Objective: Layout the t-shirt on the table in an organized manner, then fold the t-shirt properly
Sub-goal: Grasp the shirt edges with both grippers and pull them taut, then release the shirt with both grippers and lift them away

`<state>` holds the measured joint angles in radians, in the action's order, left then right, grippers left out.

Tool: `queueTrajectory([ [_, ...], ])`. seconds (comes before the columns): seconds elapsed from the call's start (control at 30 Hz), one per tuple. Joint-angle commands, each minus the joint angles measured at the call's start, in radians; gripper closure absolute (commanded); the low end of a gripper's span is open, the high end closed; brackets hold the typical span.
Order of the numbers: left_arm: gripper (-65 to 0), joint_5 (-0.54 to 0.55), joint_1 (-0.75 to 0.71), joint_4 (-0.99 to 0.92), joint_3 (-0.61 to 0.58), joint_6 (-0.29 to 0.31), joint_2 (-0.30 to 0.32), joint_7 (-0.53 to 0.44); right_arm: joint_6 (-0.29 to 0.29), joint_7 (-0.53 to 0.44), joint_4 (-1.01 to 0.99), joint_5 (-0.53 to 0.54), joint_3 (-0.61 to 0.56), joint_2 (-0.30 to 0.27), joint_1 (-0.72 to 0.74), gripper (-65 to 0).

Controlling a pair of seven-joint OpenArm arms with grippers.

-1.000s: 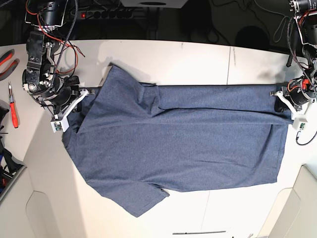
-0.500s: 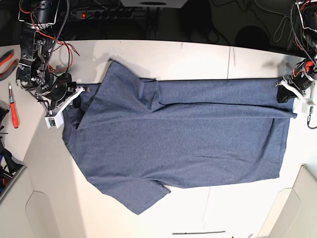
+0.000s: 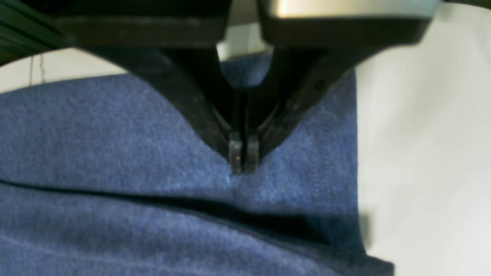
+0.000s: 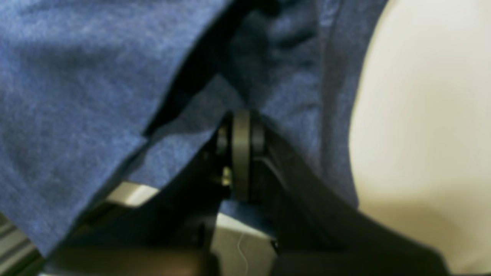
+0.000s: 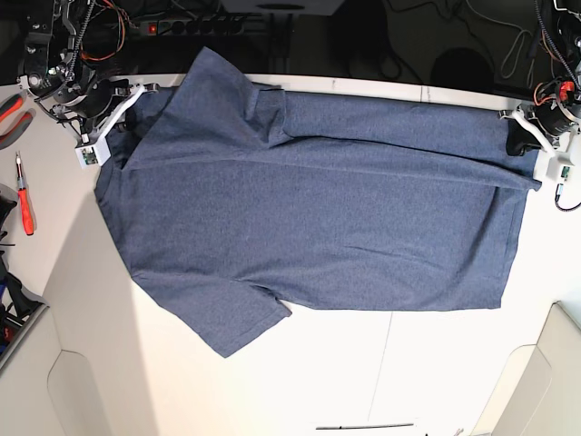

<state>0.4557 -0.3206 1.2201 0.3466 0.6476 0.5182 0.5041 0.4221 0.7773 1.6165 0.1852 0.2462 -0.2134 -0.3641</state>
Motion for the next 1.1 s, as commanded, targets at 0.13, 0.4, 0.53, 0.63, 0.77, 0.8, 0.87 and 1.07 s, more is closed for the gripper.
queueTrajectory([
  [0.13, 0.0, -0.048, -0.018, -0.002, -0.002, -0.009, 0.013, 0.089, -0.004, 0.042, 0.013, -0.02, 0.003, -0.008, -0.01, 0.0],
  [0.4, 0.0, 0.046, -0.017, 0.01, 0.008, -0.008, 0.013, 0.128, -0.004, 0.037, 0.013, -0.02, 0.003, -0.008, 0.008, 0.0],
  [0.53, 0.0, 0.132, -0.017, 0.075, 0.039, -0.007, 0.013, 0.128, -0.009, 0.03, 0.036, -0.02, 0.003, -0.008, 0.048, 0.0],
  [0.63, 0.0, 0.175, -0.017, 0.156, 0.082, 0.008, 0.013, 0.129, -0.021, 0.031, 0.085, -0.019, 0.003, -0.008, 0.082, 0.0],
  [0.77, -13.2, 0.215, -0.017, 0.27, 0.151, 0.051, 0.014, 0.163, -0.027, 0.035, 0.19, 0.018, 0.003, -0.008, 0.111, -2.2],
  [0.8, -16.0, 0.231, -0.017, 0.295, 0.169, 0.051, 0.013, 0.18, -0.027, 0.036, 0.219, 0.036, 0.003, -0.008, 0.112, -6.4],
  [0.87, -16.7, 0.261, -0.017, 0.341, 0.205, 0.051, 0.014, 0.212, -0.026, 0.062, 0.281, 0.076, 0.003, -0.007, 0.111, -14.8],
  [1.07, -16.6, 0.349, -0.028, 0.395, 0.371, 0.051, 0.014, 0.297, -0.025, 0.137, 0.443, 0.17, 0.003, 0.043, -0.018, -18.0],
])
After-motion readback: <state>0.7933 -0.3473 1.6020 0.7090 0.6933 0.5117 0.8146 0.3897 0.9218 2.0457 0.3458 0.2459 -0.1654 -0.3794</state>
